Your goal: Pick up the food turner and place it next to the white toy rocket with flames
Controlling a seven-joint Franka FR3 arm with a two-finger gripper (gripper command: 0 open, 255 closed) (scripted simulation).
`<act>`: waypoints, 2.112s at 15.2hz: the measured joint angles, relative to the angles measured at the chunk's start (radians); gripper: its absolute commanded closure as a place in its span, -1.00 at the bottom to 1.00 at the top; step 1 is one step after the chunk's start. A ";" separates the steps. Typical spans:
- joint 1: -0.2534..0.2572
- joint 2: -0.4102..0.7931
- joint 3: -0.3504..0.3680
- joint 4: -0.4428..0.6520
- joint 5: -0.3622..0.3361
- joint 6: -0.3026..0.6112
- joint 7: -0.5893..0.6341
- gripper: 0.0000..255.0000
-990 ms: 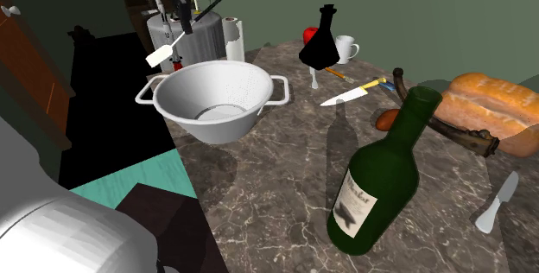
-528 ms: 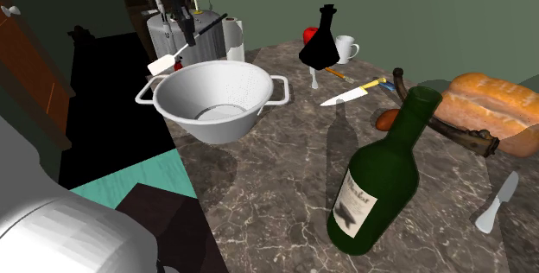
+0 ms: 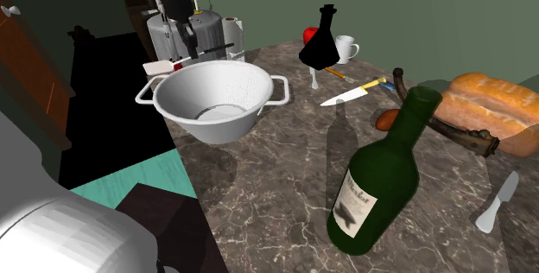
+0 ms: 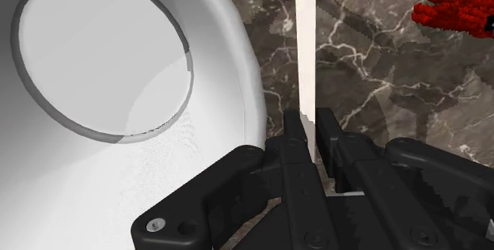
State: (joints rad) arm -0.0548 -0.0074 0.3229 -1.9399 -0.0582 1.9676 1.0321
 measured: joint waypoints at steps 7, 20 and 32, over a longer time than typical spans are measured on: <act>0.001 0.021 0.001 -0.066 -0.011 0.092 0.011 1.00; 0.003 0.093 0.003 -0.148 -0.047 0.454 0.038 1.00; 0.017 0.141 -0.007 -0.183 -0.073 0.603 0.063 -1.00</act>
State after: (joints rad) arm -0.0380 0.1331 0.3155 -2.1228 -0.1309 2.5701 1.0947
